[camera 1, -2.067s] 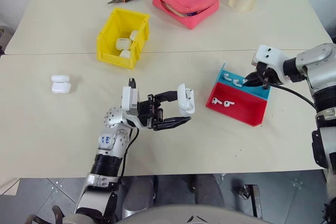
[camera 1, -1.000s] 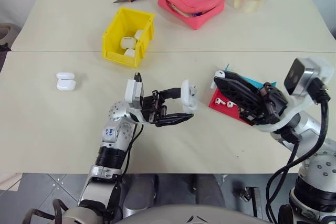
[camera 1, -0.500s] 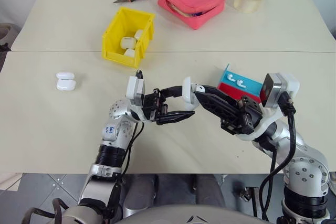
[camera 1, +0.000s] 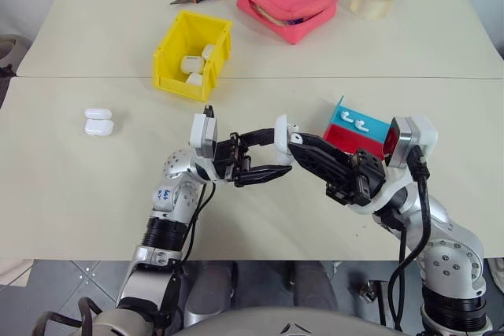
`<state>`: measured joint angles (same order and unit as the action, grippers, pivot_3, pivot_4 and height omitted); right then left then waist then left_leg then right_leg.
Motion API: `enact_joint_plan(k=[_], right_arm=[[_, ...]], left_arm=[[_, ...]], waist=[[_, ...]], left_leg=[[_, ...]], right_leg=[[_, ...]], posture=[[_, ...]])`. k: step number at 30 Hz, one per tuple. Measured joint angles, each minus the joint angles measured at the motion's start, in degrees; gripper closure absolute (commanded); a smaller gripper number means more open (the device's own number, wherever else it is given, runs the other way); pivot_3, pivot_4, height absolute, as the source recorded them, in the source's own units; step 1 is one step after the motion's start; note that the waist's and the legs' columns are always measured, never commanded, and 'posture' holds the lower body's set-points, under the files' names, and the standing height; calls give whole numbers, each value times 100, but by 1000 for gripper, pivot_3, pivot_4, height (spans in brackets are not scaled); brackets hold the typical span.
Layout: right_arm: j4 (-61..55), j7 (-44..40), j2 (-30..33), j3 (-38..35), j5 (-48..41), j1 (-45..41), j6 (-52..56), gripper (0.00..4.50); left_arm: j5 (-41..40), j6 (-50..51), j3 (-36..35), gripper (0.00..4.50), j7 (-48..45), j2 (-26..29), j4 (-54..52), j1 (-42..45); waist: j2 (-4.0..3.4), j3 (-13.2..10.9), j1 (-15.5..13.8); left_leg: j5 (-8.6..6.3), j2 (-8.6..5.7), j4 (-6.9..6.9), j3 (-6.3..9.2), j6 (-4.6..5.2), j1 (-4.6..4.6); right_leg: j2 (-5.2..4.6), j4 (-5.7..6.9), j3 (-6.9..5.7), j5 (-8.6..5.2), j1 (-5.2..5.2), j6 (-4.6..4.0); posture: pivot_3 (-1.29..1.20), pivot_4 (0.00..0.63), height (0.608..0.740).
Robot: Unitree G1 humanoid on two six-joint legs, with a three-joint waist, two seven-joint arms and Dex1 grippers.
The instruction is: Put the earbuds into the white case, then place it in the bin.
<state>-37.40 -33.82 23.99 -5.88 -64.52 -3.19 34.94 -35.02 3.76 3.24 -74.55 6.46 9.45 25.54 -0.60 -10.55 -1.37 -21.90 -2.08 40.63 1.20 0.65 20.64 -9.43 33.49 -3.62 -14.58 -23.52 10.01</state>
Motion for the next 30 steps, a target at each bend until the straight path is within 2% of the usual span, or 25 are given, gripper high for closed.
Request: enact_joint_plan(k=[6,11,14,16,21,22,26,30], right_arm=[[9,-3,154,-19,-9,-94,6,1314],[16,-204,736,-457,-175,10,31,1314],[162,-419,1341,-1009,-199,267,97,1917],[198,-513,1548,-1153,-165,311,121,2570],[222,-741,1950,-947,233,-122,160,4266],[233,-748,1967,-859,280,-268,172,4486],[251,-744,1967,-248,563,-939,328,4486],[358,-626,1819,281,751,-1566,583,4486]], left_arm=[[-2,0,-65,1785,51,-3,1,1],[5,18,-54,1785,64,116,-14,3],[112,12,-177,1785,65,607,-14,1],[208,-32,-281,1785,69,871,-14,5],[995,-602,-143,1785,44,1427,76,95],[1132,-751,-105,1785,43,1496,89,138],[1607,-1126,130,1785,120,1591,177,274],[1726,-1135,266,1785,309,1485,166,288]], waist=[[0,0,-4],[0,0,-10],[1,-1,-4],[1,0,11],[2,-1,2],[2,-1,1],[3,-2,-12],[3,-2,4]], left_leg=[[0,0,-1,0,0,0],[-2,0,-2,-1,3,1],[-2,2,-6,-4,3,0],[-2,6,-10,-7,3,-5],[-2,4,-11,-9,3,-6],[-2,4,-11,-9,3,-6],[-2,1,-11,-5,3,-1],[-3,2,-11,-4,4,1]], right_leg=[[0,0,0,0,0,0],[0,-3,0,0,1,0],[0,-5,0,0,0,0],[3,-4,1,0,0,-1],[2,-7,4,0,0,0],[2,-7,4,0,0,0],[1,-10,3,0,-1,0],[1,-10,0,0,-4,0]], posture=[[0,150,740],[0,150,740],[0,150,740],[0,150,740],[0,150,740],[0,150,740],[0,150,740],[0,150,740]])
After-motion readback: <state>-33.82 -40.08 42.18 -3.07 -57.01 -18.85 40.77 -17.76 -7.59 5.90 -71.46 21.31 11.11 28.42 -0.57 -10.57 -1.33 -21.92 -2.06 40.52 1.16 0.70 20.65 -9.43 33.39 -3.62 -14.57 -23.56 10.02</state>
